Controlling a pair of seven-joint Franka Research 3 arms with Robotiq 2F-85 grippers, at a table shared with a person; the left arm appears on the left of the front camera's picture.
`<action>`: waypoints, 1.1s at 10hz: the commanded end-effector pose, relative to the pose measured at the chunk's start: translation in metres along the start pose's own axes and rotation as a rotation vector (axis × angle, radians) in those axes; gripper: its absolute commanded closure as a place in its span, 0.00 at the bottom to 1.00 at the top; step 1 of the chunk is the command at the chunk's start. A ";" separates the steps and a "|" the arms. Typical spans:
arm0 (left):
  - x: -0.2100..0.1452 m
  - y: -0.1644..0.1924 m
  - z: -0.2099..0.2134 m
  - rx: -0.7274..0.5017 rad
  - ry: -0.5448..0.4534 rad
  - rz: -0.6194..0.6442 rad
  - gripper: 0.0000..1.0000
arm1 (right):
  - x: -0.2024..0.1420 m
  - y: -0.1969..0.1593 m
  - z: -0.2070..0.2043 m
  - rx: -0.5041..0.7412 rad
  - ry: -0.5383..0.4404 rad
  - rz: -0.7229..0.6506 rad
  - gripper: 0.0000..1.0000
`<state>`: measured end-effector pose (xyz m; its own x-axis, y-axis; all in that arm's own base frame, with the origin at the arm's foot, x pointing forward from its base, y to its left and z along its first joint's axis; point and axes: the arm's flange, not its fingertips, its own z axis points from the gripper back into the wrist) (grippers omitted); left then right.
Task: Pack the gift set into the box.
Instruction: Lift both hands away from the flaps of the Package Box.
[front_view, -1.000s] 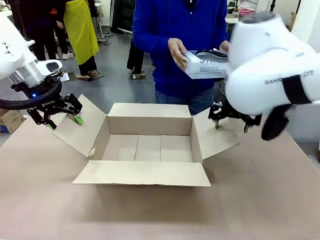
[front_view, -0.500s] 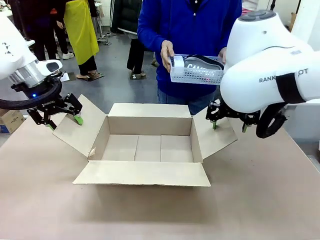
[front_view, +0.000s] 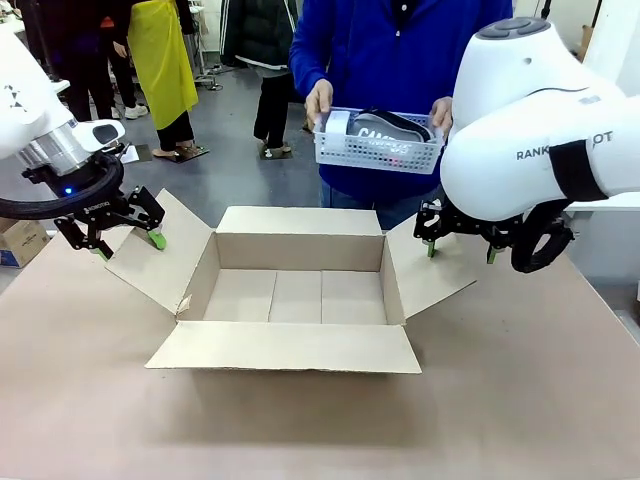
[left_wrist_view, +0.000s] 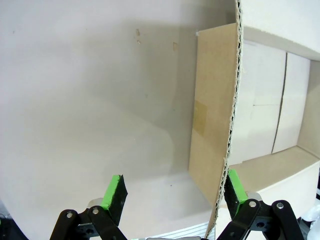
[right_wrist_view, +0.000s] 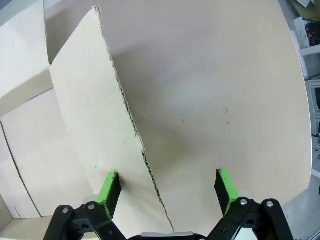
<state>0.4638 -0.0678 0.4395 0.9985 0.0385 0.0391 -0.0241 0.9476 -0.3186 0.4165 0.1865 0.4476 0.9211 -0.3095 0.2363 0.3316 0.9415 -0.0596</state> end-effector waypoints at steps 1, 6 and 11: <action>-0.002 0.000 0.002 0.015 -0.006 0.007 0.00 | 0.003 0.004 0.000 -0.020 -0.025 -0.012 0.00; -0.002 0.000 0.002 0.015 -0.006 0.007 0.00 | 0.003 0.004 0.000 -0.020 -0.025 -0.012 0.00; -0.002 0.000 0.002 0.015 -0.006 0.007 0.00 | 0.003 0.004 0.000 -0.020 -0.025 -0.012 0.00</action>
<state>0.4638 -0.0678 0.4395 0.9985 0.0385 0.0391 -0.0241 0.9476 -0.3186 0.4165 0.1867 0.4475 0.9212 -0.3091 0.2364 0.3313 0.9416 -0.0598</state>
